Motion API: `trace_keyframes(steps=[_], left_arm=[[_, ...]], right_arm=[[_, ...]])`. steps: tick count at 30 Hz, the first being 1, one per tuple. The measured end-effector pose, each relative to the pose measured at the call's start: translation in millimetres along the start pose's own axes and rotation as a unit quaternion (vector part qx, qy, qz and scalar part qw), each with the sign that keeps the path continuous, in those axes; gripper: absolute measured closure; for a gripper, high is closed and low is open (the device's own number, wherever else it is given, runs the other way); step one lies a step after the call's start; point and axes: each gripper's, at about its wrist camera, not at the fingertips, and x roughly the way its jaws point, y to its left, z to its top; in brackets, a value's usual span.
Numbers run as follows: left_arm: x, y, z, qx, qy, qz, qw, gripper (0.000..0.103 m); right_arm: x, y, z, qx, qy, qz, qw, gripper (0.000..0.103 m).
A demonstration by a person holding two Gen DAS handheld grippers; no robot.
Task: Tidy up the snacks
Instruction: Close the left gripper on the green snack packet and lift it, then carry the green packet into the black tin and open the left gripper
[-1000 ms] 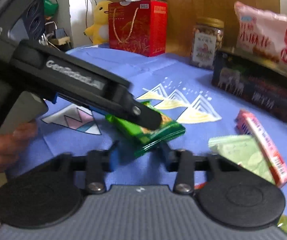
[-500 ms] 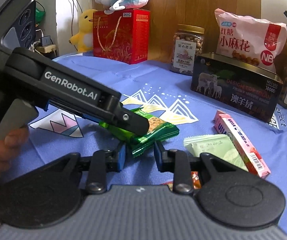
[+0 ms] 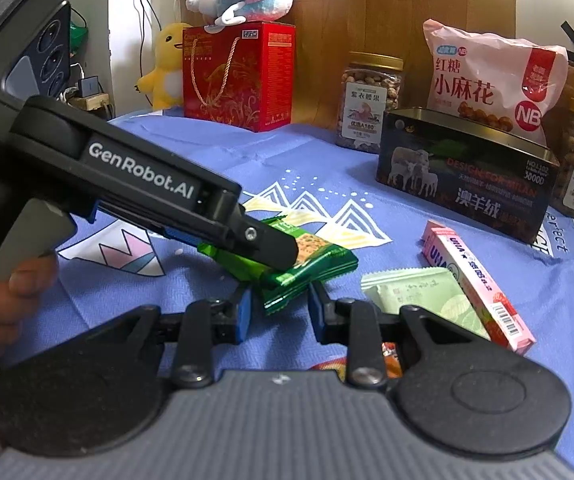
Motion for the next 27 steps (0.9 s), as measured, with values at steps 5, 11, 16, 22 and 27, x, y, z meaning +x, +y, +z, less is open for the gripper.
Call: trace_keyframes(steps=[5, 11, 16, 22, 27], left_arm=[[-1.5, -2.2, 0.8, 0.0, -0.004, -0.002, 1.0, 0.045], [-3.7, -3.0, 1.6, 0.001, -0.009, -0.004, 1.0, 0.045], [-6.8, -4.6, 3.6, 0.003, -0.017, -0.007, 0.9998, 0.045], [-5.1, -7.1, 4.8, 0.005, -0.017, -0.007, 0.9998, 0.045], [-5.2, -10.5, 6.8, 0.007, -0.02, -0.009, 0.9997, 0.045]], right_arm=[[-1.4, -0.6, 0.7, 0.0, -0.004, -0.001, 1.0, 0.07], [-4.2, 0.4, 0.7, 0.0, -0.012, -0.005, 1.0, 0.07], [-7.1, 0.6, 2.0, -0.002, -0.024, -0.008, 1.0, 0.07], [-7.5, -1.4, 1.6, 0.0, -0.026, -0.01, 1.0, 0.07], [-10.2, -3.1, 2.1, 0.003, -0.033, -0.014, 0.999, 0.07]])
